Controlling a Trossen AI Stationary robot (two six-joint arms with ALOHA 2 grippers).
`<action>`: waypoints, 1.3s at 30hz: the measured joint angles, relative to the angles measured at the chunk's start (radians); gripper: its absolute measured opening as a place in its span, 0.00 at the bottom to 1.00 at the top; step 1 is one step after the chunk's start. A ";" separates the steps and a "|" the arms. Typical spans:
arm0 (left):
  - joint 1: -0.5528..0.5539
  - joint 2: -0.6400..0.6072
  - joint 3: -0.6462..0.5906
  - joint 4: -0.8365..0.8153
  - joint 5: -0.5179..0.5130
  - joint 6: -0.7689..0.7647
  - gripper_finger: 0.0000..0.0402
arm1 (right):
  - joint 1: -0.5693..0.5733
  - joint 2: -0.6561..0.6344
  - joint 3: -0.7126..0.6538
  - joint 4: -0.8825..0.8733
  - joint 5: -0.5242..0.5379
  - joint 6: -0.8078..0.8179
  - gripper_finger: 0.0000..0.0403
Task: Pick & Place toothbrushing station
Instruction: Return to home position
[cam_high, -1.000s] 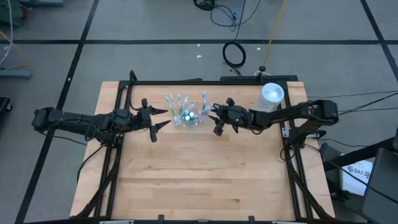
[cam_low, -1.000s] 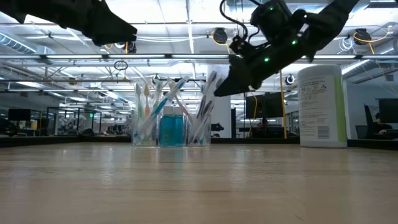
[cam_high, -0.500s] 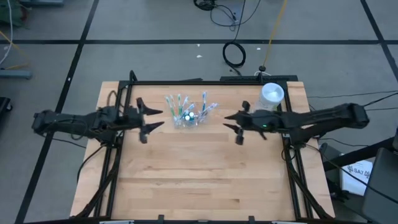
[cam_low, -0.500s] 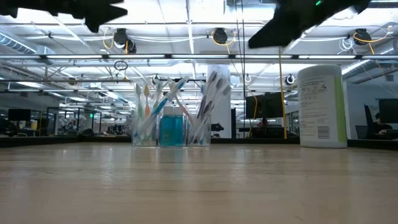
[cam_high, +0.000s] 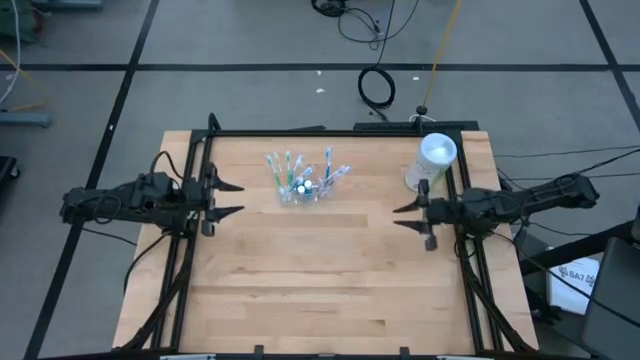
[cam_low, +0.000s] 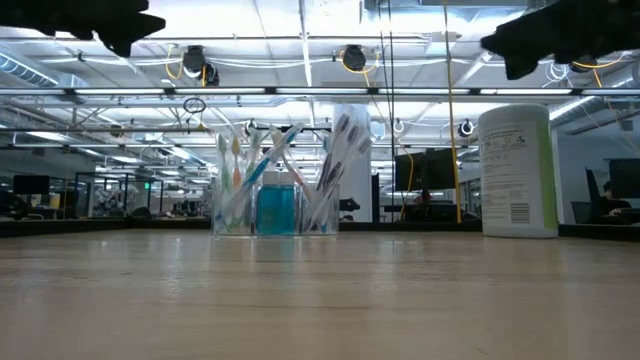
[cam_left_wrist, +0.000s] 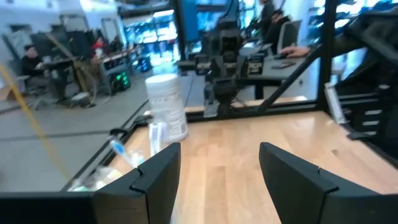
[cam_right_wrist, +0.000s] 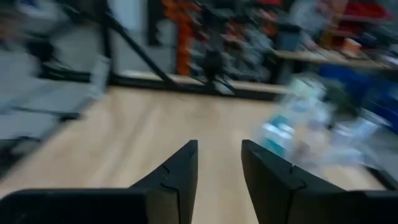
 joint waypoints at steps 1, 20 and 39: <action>0.000 -0.015 -0.014 0.010 0.016 0.002 0.56 | 0.000 -0.043 -0.026 0.014 -0.039 0.000 0.28; 0.001 -0.250 -0.262 0.102 0.008 -0.016 0.56 | 0.000 -0.510 -0.210 -0.138 -0.207 -0.028 0.28; 0.001 -0.298 -0.406 0.204 0.002 -0.082 0.56 | -0.001 -0.511 -0.336 -0.001 -0.200 -0.001 0.28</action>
